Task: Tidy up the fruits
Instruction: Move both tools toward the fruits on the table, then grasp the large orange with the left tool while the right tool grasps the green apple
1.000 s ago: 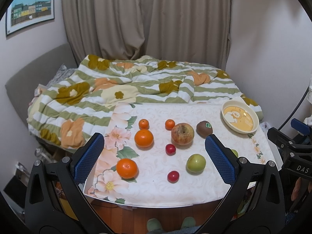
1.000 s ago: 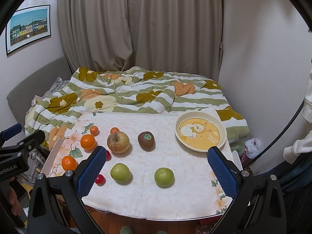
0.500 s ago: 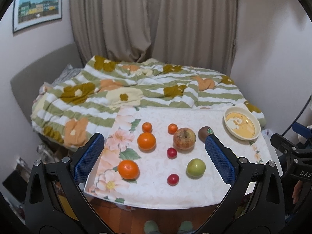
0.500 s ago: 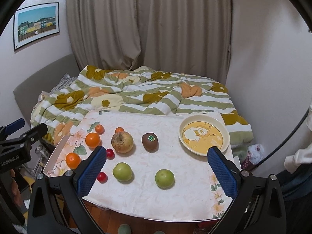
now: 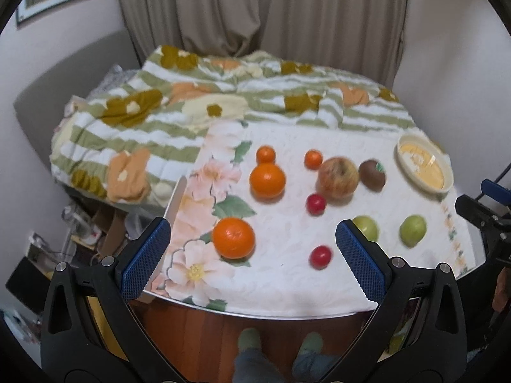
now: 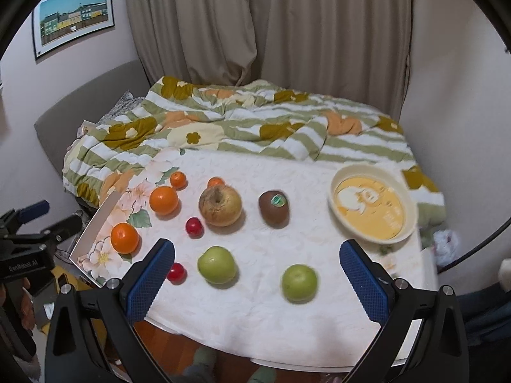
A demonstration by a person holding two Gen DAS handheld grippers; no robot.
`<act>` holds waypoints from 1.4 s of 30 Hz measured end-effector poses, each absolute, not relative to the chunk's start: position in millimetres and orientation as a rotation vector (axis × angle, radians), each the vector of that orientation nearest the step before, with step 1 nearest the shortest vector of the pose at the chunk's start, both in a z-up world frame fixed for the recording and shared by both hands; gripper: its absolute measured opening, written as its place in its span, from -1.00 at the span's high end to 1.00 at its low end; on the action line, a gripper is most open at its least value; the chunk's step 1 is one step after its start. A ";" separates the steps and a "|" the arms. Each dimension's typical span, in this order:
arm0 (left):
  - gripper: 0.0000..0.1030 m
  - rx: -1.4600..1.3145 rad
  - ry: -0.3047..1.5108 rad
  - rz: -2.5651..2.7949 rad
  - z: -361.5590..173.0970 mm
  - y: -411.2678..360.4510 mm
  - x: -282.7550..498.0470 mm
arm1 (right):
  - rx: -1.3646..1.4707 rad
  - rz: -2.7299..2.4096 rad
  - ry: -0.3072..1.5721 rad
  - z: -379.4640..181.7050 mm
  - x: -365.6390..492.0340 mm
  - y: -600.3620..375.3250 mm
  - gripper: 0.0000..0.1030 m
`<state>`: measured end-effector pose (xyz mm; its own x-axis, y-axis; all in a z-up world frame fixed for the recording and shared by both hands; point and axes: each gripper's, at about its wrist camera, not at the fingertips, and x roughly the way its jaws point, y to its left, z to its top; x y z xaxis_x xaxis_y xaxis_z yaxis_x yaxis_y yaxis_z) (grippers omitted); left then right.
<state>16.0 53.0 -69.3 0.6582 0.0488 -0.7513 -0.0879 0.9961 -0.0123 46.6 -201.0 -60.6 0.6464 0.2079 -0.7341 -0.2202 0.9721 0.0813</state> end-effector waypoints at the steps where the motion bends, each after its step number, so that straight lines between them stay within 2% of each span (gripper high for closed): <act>1: -1.00 -0.044 0.867 0.068 -78.2 59.1 20.9 | -0.006 0.243 0.836 -65.6 47.8 -197.3 -0.99; 9: -1.00 0.029 0.984 -0.021 -136.3 88.1 52.4 | 0.035 0.159 0.933 -118.4 58.4 -165.8 -0.99; 18: -1.00 0.233 1.053 -0.137 -186.3 75.9 76.2 | 0.068 0.056 1.012 -164.3 69.4 -153.9 -0.99; 21: -0.83 0.280 1.087 -0.164 -198.4 72.4 82.9 | 0.081 0.042 1.037 -175.8 74.2 -151.4 -0.89; 26: -0.80 0.262 1.117 -0.214 -207.6 73.2 88.9 | 0.093 0.037 1.066 -186.8 76.5 -144.8 -0.82; 29: -0.56 0.263 1.130 -0.227 -210.8 72.6 92.8 | 0.094 0.032 1.073 -190.1 77.7 -141.5 -0.80; 31: -0.44 0.266 1.139 -0.232 -213.5 73.3 93.4 | 0.098 0.033 1.079 -192.5 80.7 -139.8 -0.74; 32: -0.32 0.262 1.144 -0.241 -214.9 72.4 92.0 | 0.096 0.035 1.084 -193.8 82.5 -138.1 -0.71; 37: -0.31 0.235 1.148 -0.257 -213.8 76.9 93.1 | 0.073 0.052 1.099 -198.6 89.8 -129.6 -0.47; 42: -0.31 0.212 1.153 -0.265 -212.1 83.6 92.1 | 0.063 0.063 1.102 -199.9 92.8 -123.6 -0.44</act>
